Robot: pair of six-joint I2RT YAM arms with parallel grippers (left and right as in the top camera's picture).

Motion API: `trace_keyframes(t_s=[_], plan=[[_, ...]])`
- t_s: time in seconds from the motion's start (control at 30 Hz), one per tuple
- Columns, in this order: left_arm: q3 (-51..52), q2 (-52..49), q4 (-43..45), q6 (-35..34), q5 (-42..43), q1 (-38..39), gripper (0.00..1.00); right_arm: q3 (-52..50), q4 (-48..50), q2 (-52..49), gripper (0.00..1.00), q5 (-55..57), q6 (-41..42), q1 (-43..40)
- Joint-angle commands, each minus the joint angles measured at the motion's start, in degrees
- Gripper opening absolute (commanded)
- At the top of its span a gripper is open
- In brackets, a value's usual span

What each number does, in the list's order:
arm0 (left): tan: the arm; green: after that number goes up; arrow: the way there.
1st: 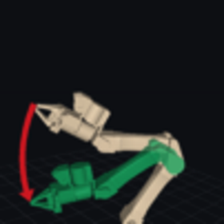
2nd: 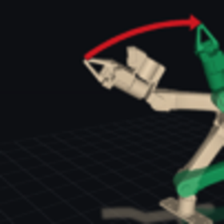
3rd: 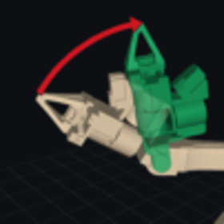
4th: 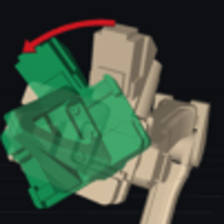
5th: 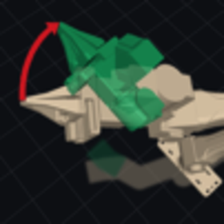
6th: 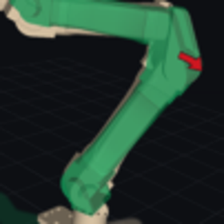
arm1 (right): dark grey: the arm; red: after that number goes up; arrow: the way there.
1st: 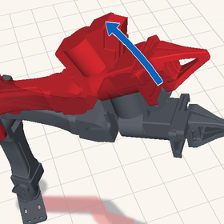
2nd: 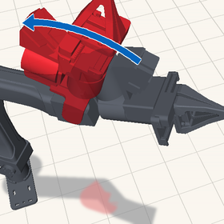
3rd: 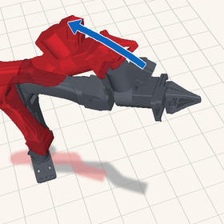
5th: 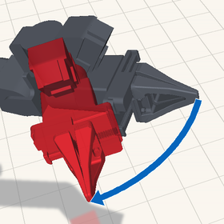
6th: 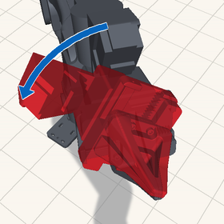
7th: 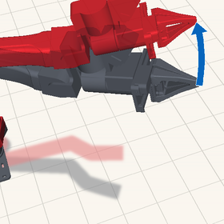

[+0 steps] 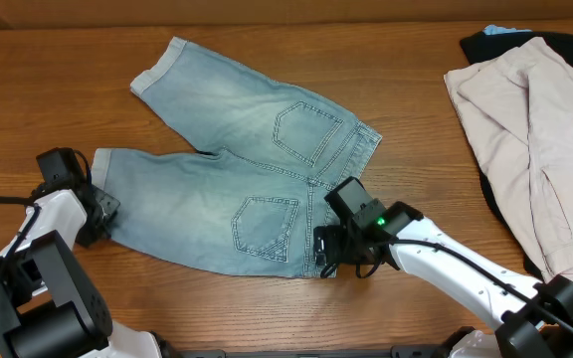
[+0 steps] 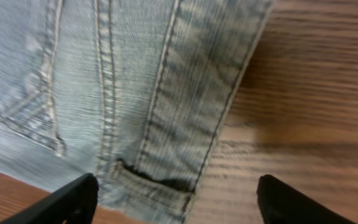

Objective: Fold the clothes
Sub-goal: 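Grasp the leg hem with left gripper and waistband with right gripper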

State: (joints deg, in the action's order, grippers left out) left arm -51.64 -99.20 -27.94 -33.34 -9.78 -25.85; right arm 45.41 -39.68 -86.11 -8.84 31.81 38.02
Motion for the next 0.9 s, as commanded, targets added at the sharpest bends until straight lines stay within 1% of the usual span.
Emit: trace_keyframes(t_s=[0.0,0.03,0.07,0.17,0.23,0.33,0.43,0.47,0.5,0.53,0.7,0.87], plan=[[1.4,-5.3,-0.1,-0.1,-2.2,-0.4,0.11,-3.5,3.7,0.0,0.78,-3.6,-2.3,0.3],[1.4,-5.5,-0.2,-0.1,-2.2,-0.4,0.06,-4.3,4.9,0.0,0.75,-4.8,-2.3,0.3],[1.4,-5.5,-0.3,-0.1,-2.2,-0.4,0.04,-4.9,5.7,0.0,0.73,-5.9,-2.3,0.3],[1.2,-5.5,-0.2,-0.1,-1.4,-0.4,0.04,-5.9,6.6,0.0,0.63,-8.7,-2.3,0.5],[1.2,-5.5,-0.1,-0.1,0.0,-0.4,0.04,-5.9,6.6,0.0,0.60,-9.0,-2.3,1.5],[1.2,-5.5,0.0,-0.1,1.4,-0.4,0.04,-5.9,7.6,0.0,0.51,-8.7,-2.3,3.3],[1.1,-5.3,-0.1,0.6,2.6,-0.4,0.04,-5.9,7.7,0.0,0.33,-7.8,-1.6,4.2],[0.7,-5.2,-0.4,0.6,3.5,-0.4,0.04,-5.9,7.4,0.0,0.17,-7.8,-1.1,4.2],[0.3,-5.1,-0.7,0.6,4.1,-0.4,0.04,-5.9,7.2,0.0,0.12,-7.8,-0.7,4.2],[-1.0,-5.0,-2.0,0.9,5.9,-0.4,0.04,-5.7,6.3,0.0,0.04,-7.9,-0.1,4.2],[-10.3,-4.2,-11.6,4.9,12.5,-0.4,0.04,-2.3,-1.0,2.6,0.04,-9.1,3.5,3.3],[-22.9,-2.0,-24.1,9.0,16.3,-0.4,0.04,3.7,-10.1,11.2,0.04,-9.2,7.4,1.7]])
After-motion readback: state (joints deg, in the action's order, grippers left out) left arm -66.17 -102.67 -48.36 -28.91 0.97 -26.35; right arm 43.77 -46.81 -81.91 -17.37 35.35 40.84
